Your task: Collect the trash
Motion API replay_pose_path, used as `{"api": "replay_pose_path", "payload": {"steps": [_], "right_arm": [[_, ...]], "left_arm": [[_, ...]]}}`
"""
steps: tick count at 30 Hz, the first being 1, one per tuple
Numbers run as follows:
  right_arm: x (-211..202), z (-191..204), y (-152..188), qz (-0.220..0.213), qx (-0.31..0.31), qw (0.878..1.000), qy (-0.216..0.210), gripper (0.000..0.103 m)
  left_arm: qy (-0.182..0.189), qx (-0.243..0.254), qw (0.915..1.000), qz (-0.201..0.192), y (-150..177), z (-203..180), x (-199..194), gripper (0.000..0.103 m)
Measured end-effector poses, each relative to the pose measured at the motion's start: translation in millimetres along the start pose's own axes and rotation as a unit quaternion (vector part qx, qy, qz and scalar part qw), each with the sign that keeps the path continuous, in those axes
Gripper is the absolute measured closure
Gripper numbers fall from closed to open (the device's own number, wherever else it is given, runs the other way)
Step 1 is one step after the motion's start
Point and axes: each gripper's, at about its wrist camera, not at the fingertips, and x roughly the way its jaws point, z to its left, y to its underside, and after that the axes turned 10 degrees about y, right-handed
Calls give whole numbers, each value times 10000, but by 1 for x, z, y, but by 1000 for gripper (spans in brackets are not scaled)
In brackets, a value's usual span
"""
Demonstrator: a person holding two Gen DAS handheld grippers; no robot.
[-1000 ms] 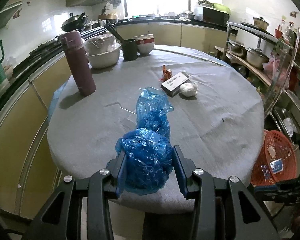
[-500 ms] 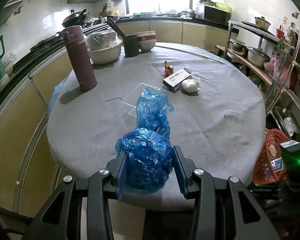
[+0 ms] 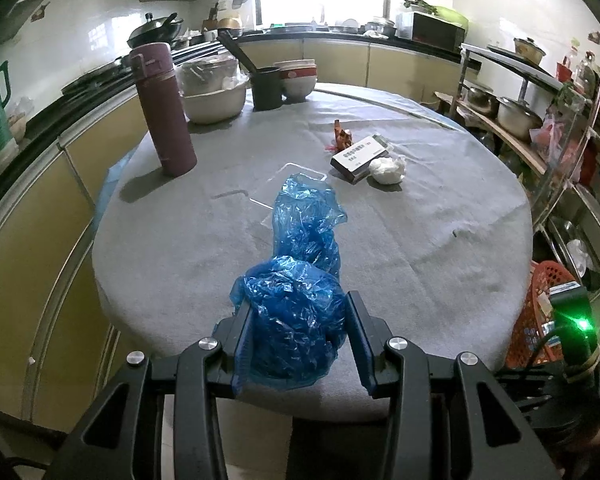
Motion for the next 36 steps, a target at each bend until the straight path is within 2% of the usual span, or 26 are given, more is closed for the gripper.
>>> {"api": "replay_pose_path", "payload": {"steps": [4, 6, 10, 11, 14, 20, 24, 29, 33, 36], "right_arm": [[4, -6, -5, 24, 143, 9999, -39, 64], [6, -5, -9, 17, 120, 9999, -64, 54], [11, 3, -15, -26, 67, 10000, 60, 53], [12, 2, -16, -32, 102, 9999, 43, 55], [13, -5, -17, -51, 142, 9999, 81, 72], [10, -12, -9, -90, 69, 9999, 55, 81], [14, -18, 5, 145, 149, 9995, -224, 82], [-5, -29, 23, 421, 290, 9946, -906, 82], [-37, -39, 37, 372, 476, 9882, -1406, 82], [-72, -44, 42, 24, 521, 9873, -1501, 82]], "left_arm": [[6, 21, 10000, 36, 2, -1, 2, 58], [7, 33, 10000, 51, 2, -3, 3, 58], [4, 63, 10000, 54, 1, -3, 3, 58], [-1, 66, 10000, 49, 0, -3, 3, 58], [3, 61, 10000, 43, 0, -2, 3, 58], [-13, 68, 10000, 24, 0, -3, 1, 58], [-49, 67, 10000, -12, 0, -3, -2, 58], [-51, 70, 10000, -42, 0, -5, -5, 58], [48, 68, 9999, -86, -3, -7, -5, 58], [117, 189, 9997, -98, -5, -15, -5, 58]]}}
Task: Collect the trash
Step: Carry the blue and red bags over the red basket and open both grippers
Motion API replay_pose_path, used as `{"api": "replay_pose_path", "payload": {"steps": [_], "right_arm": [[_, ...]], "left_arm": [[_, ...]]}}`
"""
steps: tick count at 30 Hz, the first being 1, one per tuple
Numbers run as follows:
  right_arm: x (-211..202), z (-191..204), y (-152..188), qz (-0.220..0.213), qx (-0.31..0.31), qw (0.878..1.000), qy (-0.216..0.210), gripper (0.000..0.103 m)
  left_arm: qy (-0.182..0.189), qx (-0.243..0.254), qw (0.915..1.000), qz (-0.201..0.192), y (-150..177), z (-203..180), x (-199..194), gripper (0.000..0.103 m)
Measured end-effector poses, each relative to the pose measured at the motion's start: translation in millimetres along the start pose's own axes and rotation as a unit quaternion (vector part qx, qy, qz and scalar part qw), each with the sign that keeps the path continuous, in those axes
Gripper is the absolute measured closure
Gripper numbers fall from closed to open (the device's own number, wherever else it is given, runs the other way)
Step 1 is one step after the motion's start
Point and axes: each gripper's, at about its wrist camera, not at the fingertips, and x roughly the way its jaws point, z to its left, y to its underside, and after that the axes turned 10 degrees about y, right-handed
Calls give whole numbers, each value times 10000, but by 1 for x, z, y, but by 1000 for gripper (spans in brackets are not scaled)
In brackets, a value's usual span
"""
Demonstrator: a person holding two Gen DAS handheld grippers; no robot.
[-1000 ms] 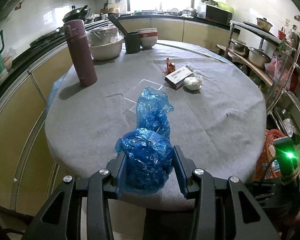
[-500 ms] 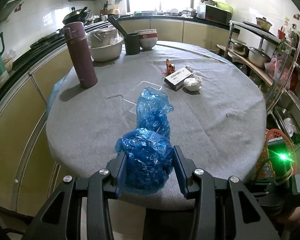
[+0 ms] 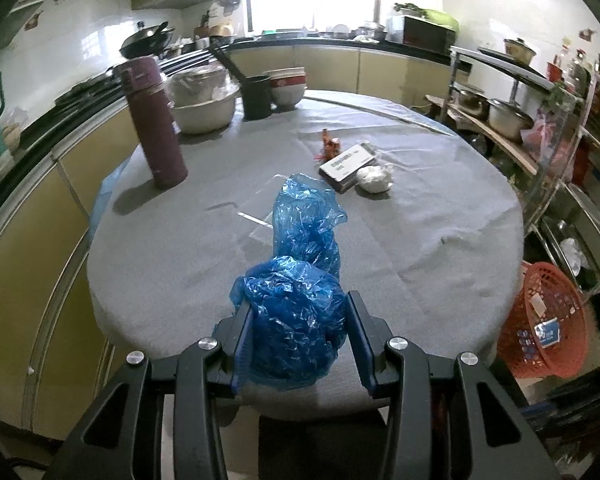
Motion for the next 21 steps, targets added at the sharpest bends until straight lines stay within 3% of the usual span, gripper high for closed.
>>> {"api": "replay_pose_path", "payload": {"steps": [7, 21], "right_arm": [[-64, -12, 0, -1457, 221, 9881, 433, 82], [-118, -63, 12, -2365, 669, 9672, 647, 82]], "left_arm": [[265, 552, 9980, -162, -16, -45, -6, 58], [284, 1466, 9887, -103, -44, -131, 5, 58]]}}
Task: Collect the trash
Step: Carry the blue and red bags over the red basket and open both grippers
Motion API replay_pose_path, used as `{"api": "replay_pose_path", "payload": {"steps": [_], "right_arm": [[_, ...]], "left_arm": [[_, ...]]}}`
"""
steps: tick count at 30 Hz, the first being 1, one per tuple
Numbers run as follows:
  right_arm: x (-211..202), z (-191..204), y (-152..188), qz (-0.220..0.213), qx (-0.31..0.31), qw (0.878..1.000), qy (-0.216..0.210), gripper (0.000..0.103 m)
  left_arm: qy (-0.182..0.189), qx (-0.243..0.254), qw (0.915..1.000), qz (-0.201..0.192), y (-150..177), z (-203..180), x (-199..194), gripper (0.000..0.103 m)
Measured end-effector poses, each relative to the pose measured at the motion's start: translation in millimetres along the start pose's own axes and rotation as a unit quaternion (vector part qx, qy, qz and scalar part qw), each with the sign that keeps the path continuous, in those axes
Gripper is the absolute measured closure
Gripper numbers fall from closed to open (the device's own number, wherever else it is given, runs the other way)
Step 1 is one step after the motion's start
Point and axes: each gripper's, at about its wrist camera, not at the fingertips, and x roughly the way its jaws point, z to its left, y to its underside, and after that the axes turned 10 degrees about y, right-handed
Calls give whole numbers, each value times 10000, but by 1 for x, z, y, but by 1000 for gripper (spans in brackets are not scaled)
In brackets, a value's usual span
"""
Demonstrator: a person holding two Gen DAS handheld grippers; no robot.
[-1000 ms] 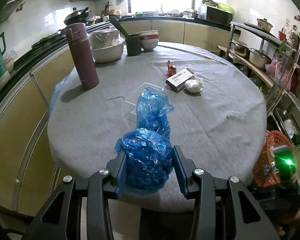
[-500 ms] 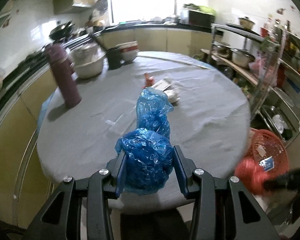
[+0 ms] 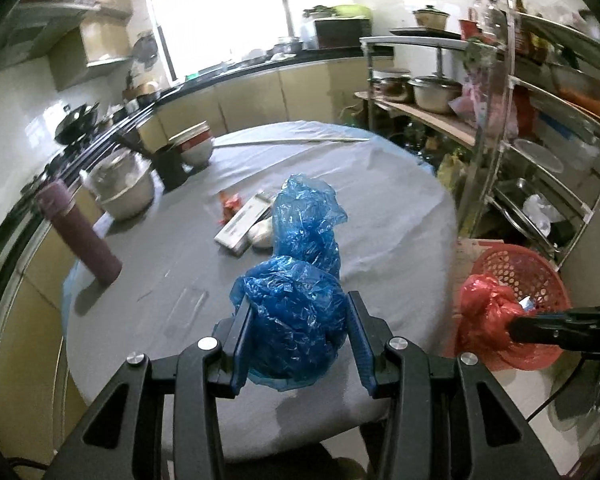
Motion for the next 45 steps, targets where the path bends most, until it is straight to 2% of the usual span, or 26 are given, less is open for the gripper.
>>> {"api": "replay_pose_path", "payload": {"steps": [11, 26, 38, 45], "right_arm": [[-44, -53, 0, -507, 473, 9972, 269, 82], [-99, -131, 14, -1074, 1243, 9823, 898, 82], [-109, -161, 20, -1108, 1457, 9774, 1057, 81], [-102, -181, 26, -973, 1676, 9742, 1159, 80]], "left_arm": [[294, 796, 9964, -7, -32, -75, 20, 58], [763, 1915, 9784, 140, -47, -185, 51, 58], [882, 2255, 9696, 366, -43, -223, 64, 58], [1106, 2297, 9639, 773, -33, -241, 83, 57]]}}
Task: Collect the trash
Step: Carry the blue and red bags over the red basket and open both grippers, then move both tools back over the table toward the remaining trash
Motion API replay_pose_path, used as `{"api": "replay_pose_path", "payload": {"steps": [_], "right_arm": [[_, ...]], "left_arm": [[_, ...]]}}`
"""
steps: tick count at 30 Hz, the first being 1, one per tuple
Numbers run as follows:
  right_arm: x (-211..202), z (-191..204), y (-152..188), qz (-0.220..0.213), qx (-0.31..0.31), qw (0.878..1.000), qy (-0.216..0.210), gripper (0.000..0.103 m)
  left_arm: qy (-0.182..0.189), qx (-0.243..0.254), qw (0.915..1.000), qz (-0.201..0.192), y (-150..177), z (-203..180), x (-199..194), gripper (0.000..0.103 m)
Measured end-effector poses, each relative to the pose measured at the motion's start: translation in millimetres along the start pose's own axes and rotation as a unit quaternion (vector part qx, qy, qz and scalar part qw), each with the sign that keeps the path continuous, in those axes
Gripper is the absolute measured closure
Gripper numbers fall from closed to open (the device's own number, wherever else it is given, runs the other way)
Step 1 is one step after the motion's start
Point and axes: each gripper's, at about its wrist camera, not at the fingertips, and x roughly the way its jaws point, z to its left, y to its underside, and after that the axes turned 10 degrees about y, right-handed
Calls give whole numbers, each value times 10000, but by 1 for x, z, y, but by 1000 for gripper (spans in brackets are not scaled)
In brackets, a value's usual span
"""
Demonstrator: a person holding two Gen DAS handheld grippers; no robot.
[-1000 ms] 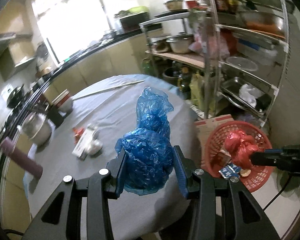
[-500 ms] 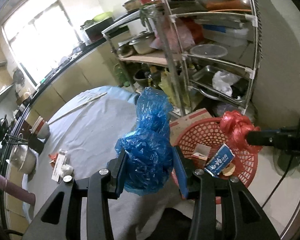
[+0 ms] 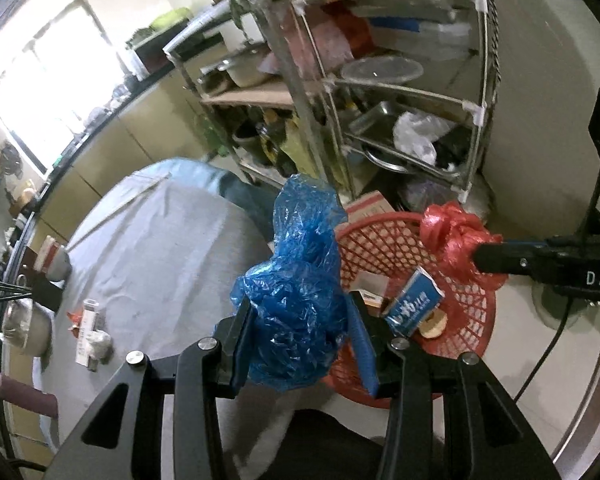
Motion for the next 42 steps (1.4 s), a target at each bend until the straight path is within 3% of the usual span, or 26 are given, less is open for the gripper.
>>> {"api": "replay_pose_path", "payload": {"steps": [9, 16, 19, 22, 24, 27, 34, 38, 42], "right_arm": [[20, -20, 2, 97, 369, 9992, 77, 80], [37, -30, 2, 164, 818, 9964, -128, 78], [43, -36, 4, 227, 1075, 9933, -347, 75], [41, -34, 5, 178, 1116, 9930, -351, 63], [36, -31, 4, 28, 1108, 9932, -341, 39], [26, -18, 2, -209, 919, 9947, -409, 39], [22, 34, 0, -340, 261, 9973, -592, 39], [34, 82, -1, -238, -165, 9964, -798, 39], [48, 137, 4, -76, -636, 9925, -1041, 39]], "left_arm": [[623, -127, 9966, 515, 8, -6, 30, 56], [1490, -394, 9836, 933, 23, -2, 51, 50], [1682, -544, 9800, 909, 28, 5, 49, 39], [1714, -659, 9798, 798, 33, 15, 42, 38], [1650, -721, 9809, 737, 36, 22, 37, 38], [1482, -828, 9836, 602, 44, 37, 27, 38], [560, -1319, 9894, 230, 68, 88, -10, 37], [-82, -1705, 9853, -15, 88, 124, -37, 37], [-833, -2097, 9741, -174, 119, 160, -64, 32]]}}
